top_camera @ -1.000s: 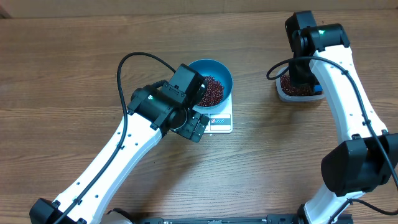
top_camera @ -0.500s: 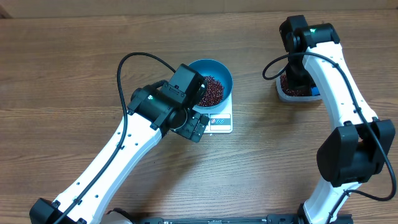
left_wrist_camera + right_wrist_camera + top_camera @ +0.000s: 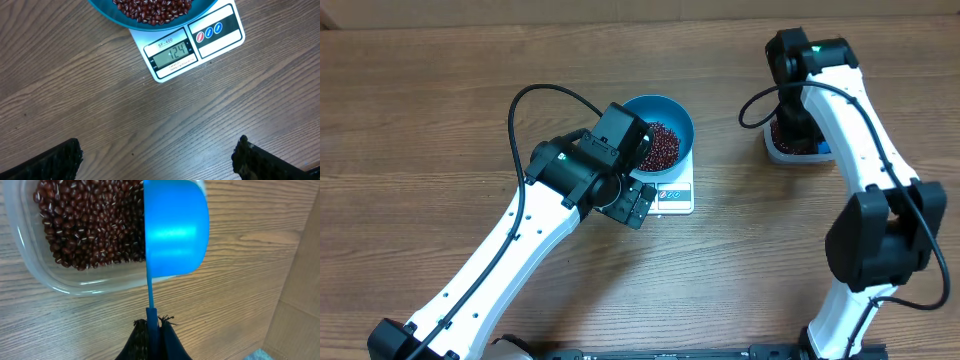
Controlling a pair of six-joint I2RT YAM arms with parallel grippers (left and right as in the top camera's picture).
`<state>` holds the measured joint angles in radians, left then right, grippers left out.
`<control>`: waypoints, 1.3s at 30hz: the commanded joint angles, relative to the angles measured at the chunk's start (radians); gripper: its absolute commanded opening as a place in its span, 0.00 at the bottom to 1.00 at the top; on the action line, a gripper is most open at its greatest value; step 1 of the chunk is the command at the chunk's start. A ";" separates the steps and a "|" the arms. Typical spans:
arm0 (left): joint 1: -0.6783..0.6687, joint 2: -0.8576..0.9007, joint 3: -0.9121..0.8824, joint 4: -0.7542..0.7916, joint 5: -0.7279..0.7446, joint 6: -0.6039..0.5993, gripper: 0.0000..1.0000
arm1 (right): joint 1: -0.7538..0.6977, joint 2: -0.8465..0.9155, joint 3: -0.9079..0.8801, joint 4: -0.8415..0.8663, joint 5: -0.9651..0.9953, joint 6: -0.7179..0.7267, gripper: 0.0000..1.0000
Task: Scoop item into bowl and weigh 150g on scale
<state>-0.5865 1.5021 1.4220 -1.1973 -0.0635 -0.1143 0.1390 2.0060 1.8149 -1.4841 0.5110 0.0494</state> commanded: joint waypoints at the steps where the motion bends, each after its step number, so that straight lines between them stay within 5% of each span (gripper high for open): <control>1: 0.004 0.003 0.002 0.000 0.005 -0.017 1.00 | -0.003 0.011 0.005 -0.008 -0.045 -0.028 0.04; 21: 0.004 0.003 0.002 0.000 0.005 -0.017 1.00 | 0.044 0.011 0.005 -0.002 -0.362 -0.193 0.04; 39: 0.004 0.003 0.002 0.000 0.005 -0.017 1.00 | -0.175 0.011 0.005 0.016 -0.793 -0.320 0.04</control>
<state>-0.5865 1.5021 1.4220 -1.1976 -0.0635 -0.1146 0.0063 2.0121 1.8149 -1.4658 -0.0879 -0.1970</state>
